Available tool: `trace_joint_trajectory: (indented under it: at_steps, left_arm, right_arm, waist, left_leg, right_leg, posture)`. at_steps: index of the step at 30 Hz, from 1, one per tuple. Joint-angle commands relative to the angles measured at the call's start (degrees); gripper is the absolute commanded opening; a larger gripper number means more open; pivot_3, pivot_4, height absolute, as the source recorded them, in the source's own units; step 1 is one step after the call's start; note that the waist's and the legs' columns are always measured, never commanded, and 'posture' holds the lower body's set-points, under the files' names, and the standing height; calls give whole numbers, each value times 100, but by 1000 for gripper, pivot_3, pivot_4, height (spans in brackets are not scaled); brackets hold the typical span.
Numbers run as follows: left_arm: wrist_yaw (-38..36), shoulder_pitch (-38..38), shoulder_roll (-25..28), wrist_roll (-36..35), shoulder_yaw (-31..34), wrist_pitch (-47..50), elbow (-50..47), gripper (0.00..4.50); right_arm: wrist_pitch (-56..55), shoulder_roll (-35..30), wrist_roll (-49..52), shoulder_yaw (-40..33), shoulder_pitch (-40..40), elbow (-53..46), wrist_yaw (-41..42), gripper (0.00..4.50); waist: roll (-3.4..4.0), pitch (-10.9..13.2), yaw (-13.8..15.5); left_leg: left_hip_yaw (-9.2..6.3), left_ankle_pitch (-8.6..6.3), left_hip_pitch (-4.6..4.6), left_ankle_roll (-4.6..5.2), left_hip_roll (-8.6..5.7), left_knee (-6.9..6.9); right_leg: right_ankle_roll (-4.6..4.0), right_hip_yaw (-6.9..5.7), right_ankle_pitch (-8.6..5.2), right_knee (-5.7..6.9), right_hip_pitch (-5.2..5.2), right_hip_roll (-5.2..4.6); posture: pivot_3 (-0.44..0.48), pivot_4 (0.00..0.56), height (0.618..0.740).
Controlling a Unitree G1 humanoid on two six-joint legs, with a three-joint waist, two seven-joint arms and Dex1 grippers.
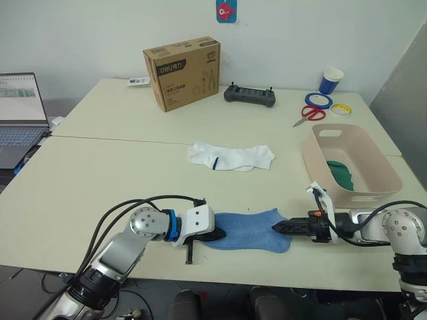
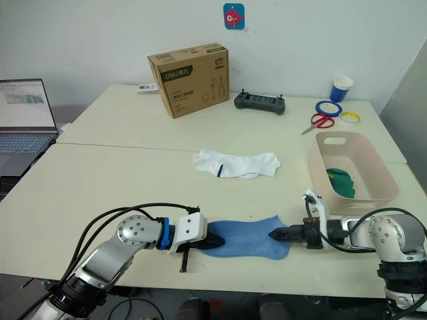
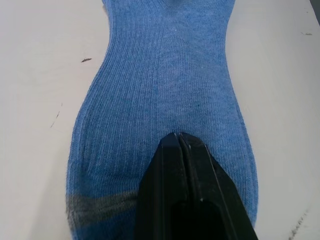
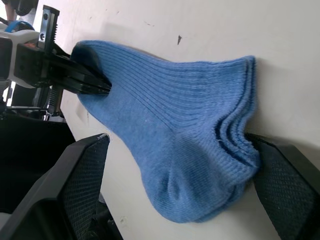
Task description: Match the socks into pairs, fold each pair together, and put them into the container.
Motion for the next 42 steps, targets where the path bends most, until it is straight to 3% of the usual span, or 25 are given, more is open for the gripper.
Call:
trace_joint_trajectory:
  at_steps: [1,12,26,33,42]
  left_arm:
    - [6,3,-27,-51,70,54,18,0]
    - [-317,-328,-86,-807,578,191,-28,0]
    - [-258,-760,-466,-536,181,235,309,0]
    - [-346,-721,-357,9,-386,455,596,0]
    - [-227,-850,-465,302,-487,262,891,0]
  right_arm:
    - [126,92,11,25,81,20,-114,3958]
    - [9,-9,-97,82,52,288,-75,12]
    - [-427,-954,-247,428,-343,945,864,12]
    - [-57,-841,102,310,-512,637,922,12]
    - [650,-190,842,-118,-897,293,373,12]
  waist:
    - [0,0,-4]
    - [3,10,-44]
    - [4,14,-65]
    - [5,14,-70]
    - [6,13,-79]
  left_leg:
    - [0,0,0,0,0,0]
    - [2,0,-37,0,-2,-6]
    - [2,0,-38,0,-4,-5]
    - [0,0,-41,1,-4,-7]
    - [-1,0,-32,1,-5,-5]
  right_leg:
    - [0,0,0,0,0,0]
    - [31,0,17,1,-38,1]
    - [36,2,19,0,-41,3]
    - [36,2,18,0,-43,4]
    - [41,2,22,0,-34,3]
  posture:
    - [0,150,740]
    - [0,150,740]
    - [0,150,740]
    - [0,150,740]
    - [0,150,740]
